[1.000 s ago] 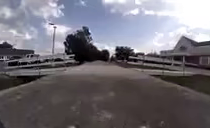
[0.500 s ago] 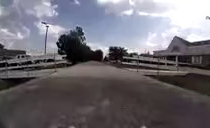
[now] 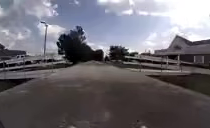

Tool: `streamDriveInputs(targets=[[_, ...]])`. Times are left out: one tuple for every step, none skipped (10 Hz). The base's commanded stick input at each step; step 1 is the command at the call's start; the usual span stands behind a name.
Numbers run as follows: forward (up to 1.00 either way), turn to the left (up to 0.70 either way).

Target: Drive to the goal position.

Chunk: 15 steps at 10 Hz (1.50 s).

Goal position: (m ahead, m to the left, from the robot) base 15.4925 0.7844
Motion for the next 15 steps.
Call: streamDriveInputs(targets=[[0.7,0.0],[0.7,0.0],[0.7,0.0],[0.7,0.0],[0.7,0.0],[0.7,0.0],[0.7,0.0],[0.7,0.0],[0.7,0.0],[0.7,0.0],[0.7,0.0],[0.7,0.0],[0.7,0.0],[0.7,0.0],[0.7,0.0]])
